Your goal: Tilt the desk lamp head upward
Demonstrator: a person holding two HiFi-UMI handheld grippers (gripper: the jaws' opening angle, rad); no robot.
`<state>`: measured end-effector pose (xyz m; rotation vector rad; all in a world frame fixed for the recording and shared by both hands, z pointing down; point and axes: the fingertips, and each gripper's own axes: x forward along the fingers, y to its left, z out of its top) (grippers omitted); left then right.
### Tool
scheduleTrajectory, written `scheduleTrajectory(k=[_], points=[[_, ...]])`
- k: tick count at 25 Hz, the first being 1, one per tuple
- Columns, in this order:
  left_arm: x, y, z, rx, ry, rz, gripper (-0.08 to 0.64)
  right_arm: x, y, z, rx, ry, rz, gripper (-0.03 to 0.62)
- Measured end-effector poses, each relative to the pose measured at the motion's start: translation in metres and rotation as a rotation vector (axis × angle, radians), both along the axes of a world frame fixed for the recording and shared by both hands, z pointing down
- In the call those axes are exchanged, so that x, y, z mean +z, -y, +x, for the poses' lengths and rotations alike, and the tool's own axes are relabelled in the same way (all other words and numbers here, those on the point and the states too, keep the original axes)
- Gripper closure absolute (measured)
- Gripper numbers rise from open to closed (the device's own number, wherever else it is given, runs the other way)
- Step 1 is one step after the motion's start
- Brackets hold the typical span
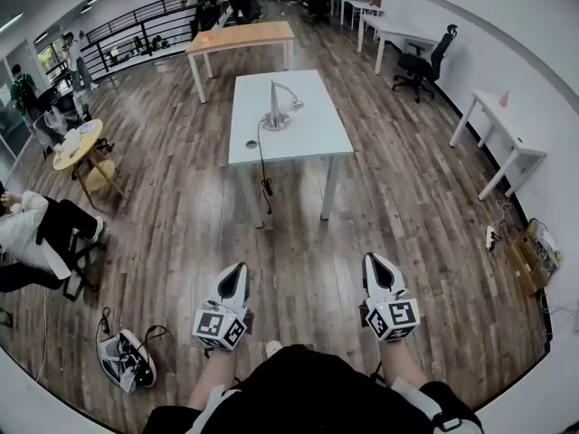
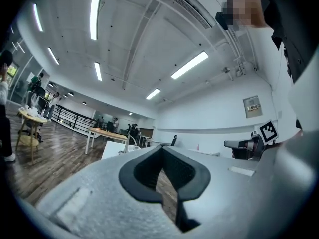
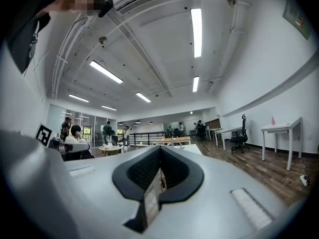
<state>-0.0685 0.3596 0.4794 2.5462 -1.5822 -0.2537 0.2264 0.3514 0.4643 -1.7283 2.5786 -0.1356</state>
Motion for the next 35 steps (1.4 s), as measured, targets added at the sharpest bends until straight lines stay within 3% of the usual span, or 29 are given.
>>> scheduleTrajectory(k=[13, 22, 27, 35], points=[[-0.002, 0.027, -0.080, -0.026, -0.003, 0.037, 0.562, -0.001, 0.055, -0.096, -0.106, -0.012, 0.008, 0.589], [0.016, 0.030, -0.129, -0.086, 0.000, 0.004, 0.561, 0.020, 0.076, -0.157, -0.194, -0.032, -0.051, 0.589], [0.028, 0.045, -0.143, -0.131, -0.010, -0.025, 0.561, 0.026, 0.104, -0.168, -0.223, -0.037, -0.067, 0.589], [0.017, 0.111, -0.150, -0.176, 0.024, 0.004, 0.560, 0.029, 0.194, -0.177, -0.267, 0.008, -0.045, 0.589]])
